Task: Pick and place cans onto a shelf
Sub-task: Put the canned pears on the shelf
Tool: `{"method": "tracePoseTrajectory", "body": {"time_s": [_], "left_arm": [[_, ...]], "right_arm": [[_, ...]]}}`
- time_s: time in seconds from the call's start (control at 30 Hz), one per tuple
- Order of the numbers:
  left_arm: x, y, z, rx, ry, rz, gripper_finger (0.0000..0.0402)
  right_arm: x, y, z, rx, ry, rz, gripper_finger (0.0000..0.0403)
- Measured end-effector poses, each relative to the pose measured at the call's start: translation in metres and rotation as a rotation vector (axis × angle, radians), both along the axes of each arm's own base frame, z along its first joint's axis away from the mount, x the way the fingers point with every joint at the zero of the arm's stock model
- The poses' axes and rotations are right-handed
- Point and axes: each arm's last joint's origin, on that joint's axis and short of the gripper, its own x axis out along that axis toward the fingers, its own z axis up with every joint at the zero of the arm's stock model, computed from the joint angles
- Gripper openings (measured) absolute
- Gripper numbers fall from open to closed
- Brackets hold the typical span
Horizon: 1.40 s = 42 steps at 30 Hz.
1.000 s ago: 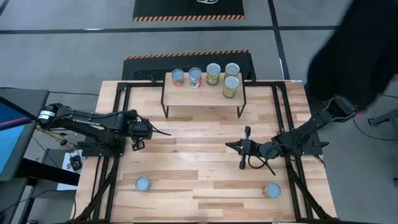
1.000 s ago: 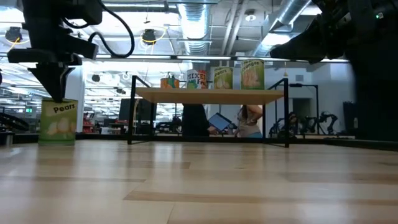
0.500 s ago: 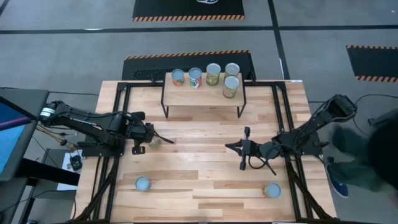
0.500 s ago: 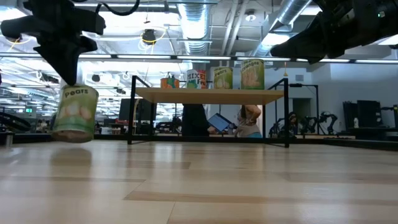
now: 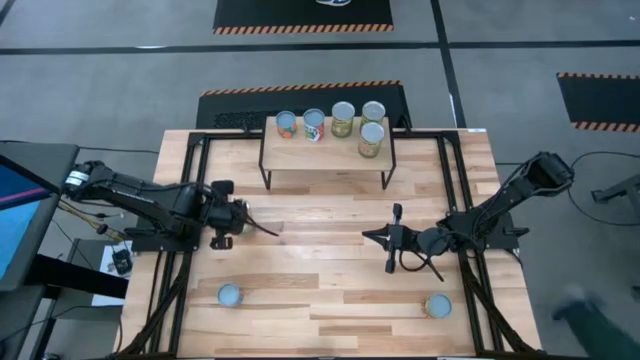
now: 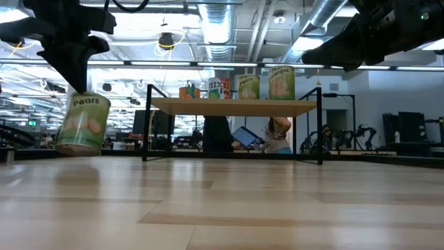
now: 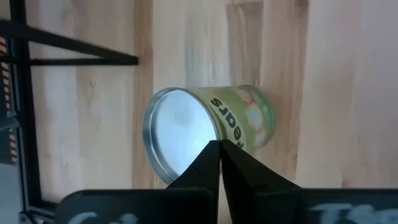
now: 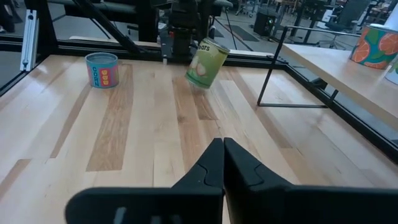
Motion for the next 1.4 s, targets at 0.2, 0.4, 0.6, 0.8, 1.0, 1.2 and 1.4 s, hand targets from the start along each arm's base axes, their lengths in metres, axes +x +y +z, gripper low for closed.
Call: {"method": "tracePoseTrajectory", "body": {"time_s": [0.2, 0.4, 0.6, 0.8, 1.0, 1.2, 1.4], "left_arm": [[0.009, -0.006, 0.002, -0.035, -0.089, -0.024, 0.0000], [0.030, -0.011, 0.008, -0.047, -0.208, -0.089, 0.0000], [0.068, -0.018, 0.013, 0.036, -0.236, -0.164, 0.0000], [0.113, -0.027, 0.013, 0.092, -0.227, -0.282, 0.0000], [0.151, -0.034, 0.006, 0.131, -0.211, -0.353, 0.0000], [0.175, -0.039, -0.007, 0.176, -0.168, -0.384, 0.0000], [0.184, -0.041, -0.014, 0.187, -0.186, -0.376, 0.0000]], "right_arm": [[0.000, 0.000, 0.000, 0.000, 0.000, -0.002, 0.0021], [0.000, 0.000, 0.000, 0.001, -0.001, -0.002, 0.0015], [0.000, 0.000, 0.000, -0.001, 0.002, -0.002, 0.0019], [0.000, 0.000, -0.001, -0.004, 0.006, -0.002, 0.0019], [0.000, 0.000, -0.001, -0.004, 0.008, -0.002, 0.0016], [0.000, 0.000, -0.001, -0.008, 0.007, -0.001, 0.0022], [0.000, 0.000, -0.001, -0.009, 0.010, 0.000, 0.0016]]}}
